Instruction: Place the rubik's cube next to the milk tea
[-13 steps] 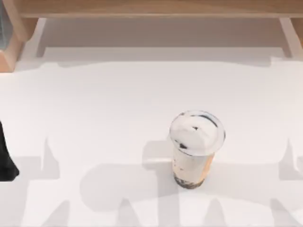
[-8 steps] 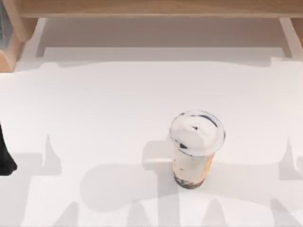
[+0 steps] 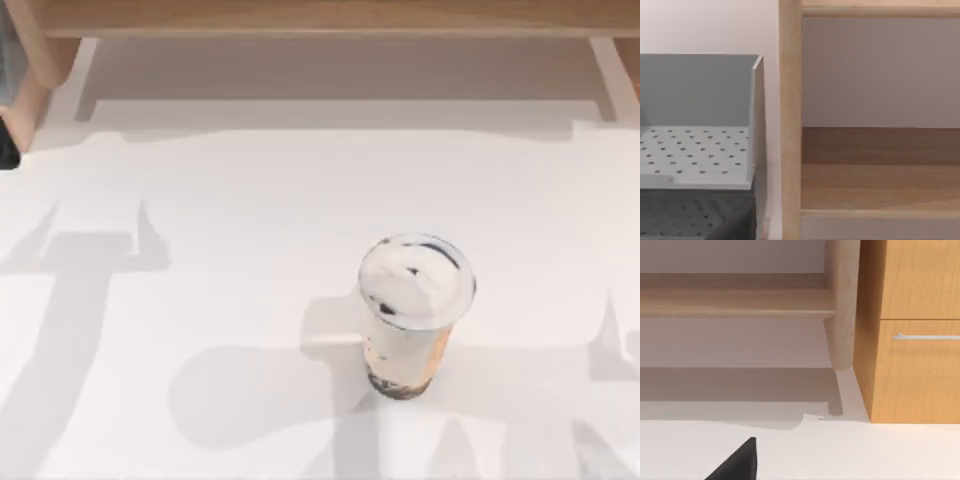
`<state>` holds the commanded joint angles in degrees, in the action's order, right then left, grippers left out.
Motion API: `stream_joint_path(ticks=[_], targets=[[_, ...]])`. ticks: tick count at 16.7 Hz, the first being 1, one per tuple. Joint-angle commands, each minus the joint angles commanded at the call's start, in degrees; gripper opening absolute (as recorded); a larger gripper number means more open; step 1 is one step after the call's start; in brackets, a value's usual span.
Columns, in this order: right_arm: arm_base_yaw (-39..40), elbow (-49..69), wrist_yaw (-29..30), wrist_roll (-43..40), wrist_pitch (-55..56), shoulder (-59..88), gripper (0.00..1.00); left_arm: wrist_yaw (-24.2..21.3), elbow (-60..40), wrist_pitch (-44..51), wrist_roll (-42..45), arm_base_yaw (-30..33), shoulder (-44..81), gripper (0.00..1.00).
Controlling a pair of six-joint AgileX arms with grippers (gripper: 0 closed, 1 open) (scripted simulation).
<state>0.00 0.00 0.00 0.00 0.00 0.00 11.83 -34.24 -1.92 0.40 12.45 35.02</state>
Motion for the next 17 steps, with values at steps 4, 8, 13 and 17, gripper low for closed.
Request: stream_joint_path(ticks=[4,8,13,17], targets=[[0.0,0.0,0.0,0.0,0.0,0.0,1.0,6.92,-19.92,-0.93,0.2,7.35,20.71,1.0],[0.0,0.0,0.0,0.0,0.0,0.0,1.0,13.48,-38.87,-1.44,0.52,14.64,41.24,1.0],[0.0,0.0,0.0,0.0,0.0,0.0,1.0,20.53,-58.87,-2.14,0.65,22.09,62.59,1.0],[0.0,0.0,0.0,0.0,0.0,0.0,1.0,24.18,-69.75,-2.75,0.69,26.1,73.66,1.0]])
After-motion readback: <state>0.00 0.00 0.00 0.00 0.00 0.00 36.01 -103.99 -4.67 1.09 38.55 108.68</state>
